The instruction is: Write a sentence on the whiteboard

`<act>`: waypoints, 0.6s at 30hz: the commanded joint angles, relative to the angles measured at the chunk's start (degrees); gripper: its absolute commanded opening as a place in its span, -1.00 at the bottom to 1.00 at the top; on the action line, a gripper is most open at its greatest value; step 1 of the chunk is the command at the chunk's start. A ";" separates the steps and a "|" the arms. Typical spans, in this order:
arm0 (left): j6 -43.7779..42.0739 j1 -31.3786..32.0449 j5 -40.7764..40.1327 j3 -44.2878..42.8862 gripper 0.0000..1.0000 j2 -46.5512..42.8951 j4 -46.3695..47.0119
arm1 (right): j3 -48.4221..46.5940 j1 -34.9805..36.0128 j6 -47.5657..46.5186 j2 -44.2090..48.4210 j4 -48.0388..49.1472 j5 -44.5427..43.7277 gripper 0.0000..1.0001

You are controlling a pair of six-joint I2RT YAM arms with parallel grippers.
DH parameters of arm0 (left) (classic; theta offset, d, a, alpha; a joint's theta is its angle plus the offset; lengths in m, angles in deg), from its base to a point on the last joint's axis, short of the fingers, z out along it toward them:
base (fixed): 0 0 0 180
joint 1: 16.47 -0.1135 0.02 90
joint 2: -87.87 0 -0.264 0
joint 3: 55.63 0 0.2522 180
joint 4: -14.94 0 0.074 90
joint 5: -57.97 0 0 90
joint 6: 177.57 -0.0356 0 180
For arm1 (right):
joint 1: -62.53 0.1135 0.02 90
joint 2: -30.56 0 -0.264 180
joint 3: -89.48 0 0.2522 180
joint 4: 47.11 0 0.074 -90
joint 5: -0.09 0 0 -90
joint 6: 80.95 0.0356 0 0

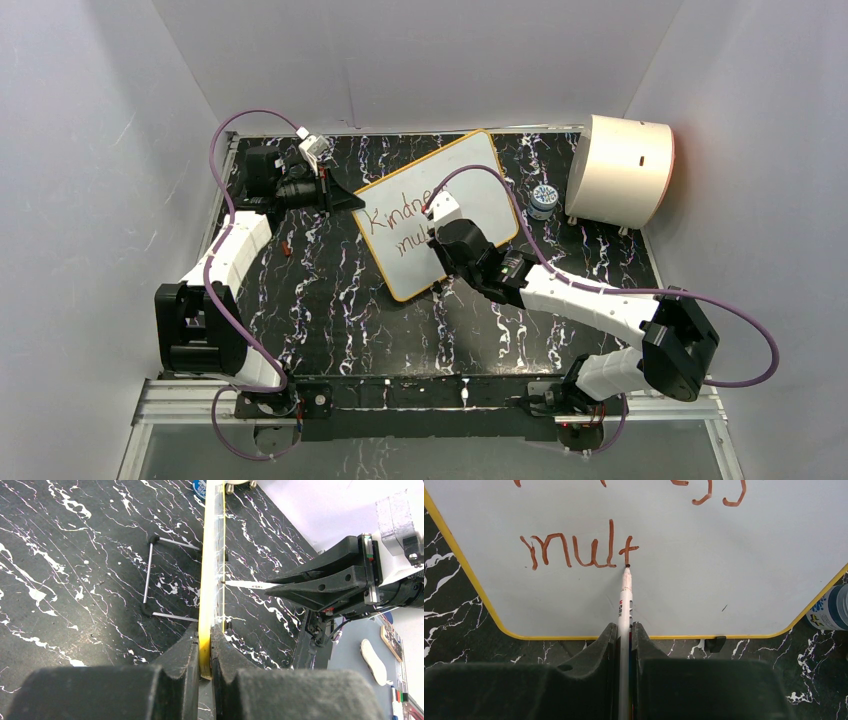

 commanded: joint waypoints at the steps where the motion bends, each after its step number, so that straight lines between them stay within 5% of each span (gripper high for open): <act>1: -5.11 2.80 -3.21 2.57 -1.00 2.41 -7.35 | -1.38 -0.39 0.50 -0.38 1.51 -2.64 -1.00; 18: -5.12 3.06 -3.39 2.55 -1.00 2.44 -7.35 | 0.62 -0.57 0.53 3.67 6.32 -3.43 -1.00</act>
